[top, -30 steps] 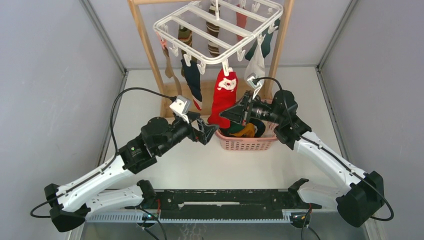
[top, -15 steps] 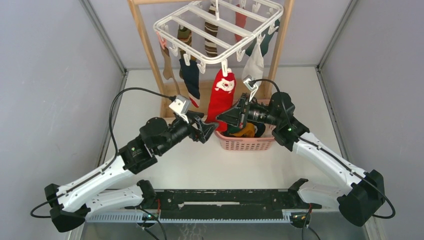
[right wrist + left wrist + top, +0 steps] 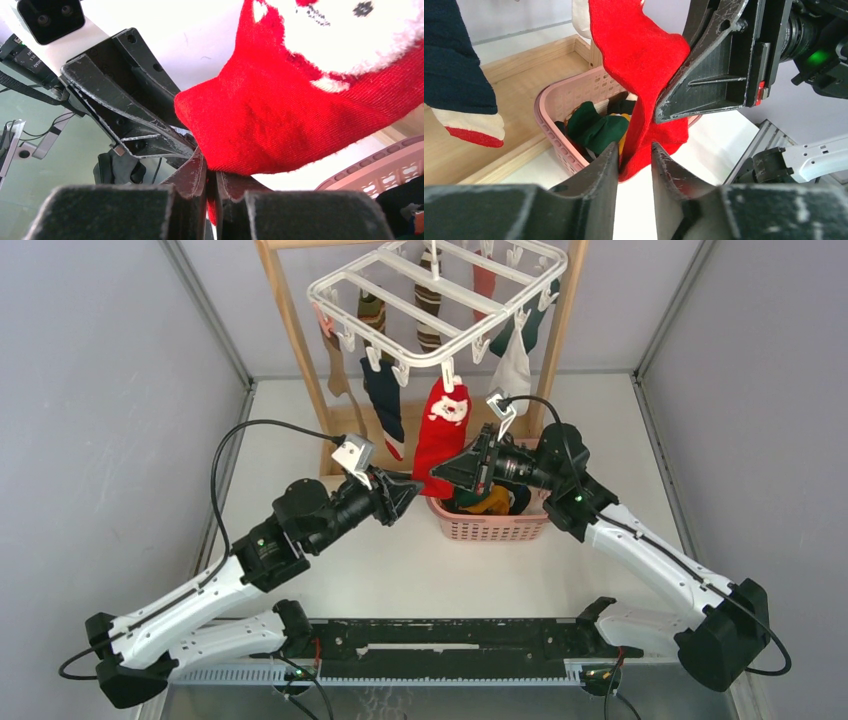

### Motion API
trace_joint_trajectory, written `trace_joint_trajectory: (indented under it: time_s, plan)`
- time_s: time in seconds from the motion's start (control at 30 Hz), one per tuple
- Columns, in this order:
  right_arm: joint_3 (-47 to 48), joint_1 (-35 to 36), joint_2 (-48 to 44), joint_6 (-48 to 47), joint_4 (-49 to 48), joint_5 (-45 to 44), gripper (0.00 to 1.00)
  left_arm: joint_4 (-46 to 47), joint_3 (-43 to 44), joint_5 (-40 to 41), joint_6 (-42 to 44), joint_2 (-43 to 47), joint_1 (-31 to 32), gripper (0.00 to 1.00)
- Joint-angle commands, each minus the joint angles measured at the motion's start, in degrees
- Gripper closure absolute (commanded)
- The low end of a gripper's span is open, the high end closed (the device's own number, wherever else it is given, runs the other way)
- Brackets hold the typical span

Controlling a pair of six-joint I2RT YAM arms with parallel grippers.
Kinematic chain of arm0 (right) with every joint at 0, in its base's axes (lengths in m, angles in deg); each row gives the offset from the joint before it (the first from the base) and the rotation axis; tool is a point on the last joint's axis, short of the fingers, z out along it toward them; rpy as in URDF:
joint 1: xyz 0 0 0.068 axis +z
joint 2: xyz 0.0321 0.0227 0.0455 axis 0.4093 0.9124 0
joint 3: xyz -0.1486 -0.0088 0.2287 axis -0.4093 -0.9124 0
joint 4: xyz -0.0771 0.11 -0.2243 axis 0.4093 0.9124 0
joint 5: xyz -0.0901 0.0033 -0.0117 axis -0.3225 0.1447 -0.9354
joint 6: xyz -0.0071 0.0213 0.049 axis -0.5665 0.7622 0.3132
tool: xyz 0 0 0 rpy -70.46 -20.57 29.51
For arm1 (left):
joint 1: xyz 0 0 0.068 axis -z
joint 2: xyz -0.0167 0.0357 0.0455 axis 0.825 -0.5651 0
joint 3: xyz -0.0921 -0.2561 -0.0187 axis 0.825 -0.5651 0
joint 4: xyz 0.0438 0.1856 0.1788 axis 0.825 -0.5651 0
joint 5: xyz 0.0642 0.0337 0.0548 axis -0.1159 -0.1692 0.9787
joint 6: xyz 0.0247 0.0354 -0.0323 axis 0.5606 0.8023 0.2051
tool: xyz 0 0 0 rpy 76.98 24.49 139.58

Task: Remove the socks clipped to the hanger
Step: Remove the sock from the hanger.

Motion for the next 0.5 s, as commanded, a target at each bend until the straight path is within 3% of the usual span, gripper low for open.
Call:
trace_joint_trajectory:
  time_s: [0.0, 0.23, 0.37, 0.47]
  plan:
    - [2.9, 0.97, 0.24, 0.86, -2.61, -0.62, 0.88, 1.98, -0.49, -0.82, 0.07, -0.19, -0.39, 0.7]
    - [3.13, 1.54, 0.13, 0.49, -1.93, -1.06, 0.87, 1.74, -0.11, -1.06, -0.08, -0.8, -0.48, 0.94]
    - [3.12, 1.68, 0.04, 0.05, -1.24, -1.62, 0.83, 1.26, -0.21, -0.74, -0.21, -0.46, -0.49, 1.0]
    - [3.1, 1.77, 0.04, -0.55, -0.03, -2.41, 0.71, 0.5, -0.21, -0.02, -0.36, -0.18, -0.65, 1.0]
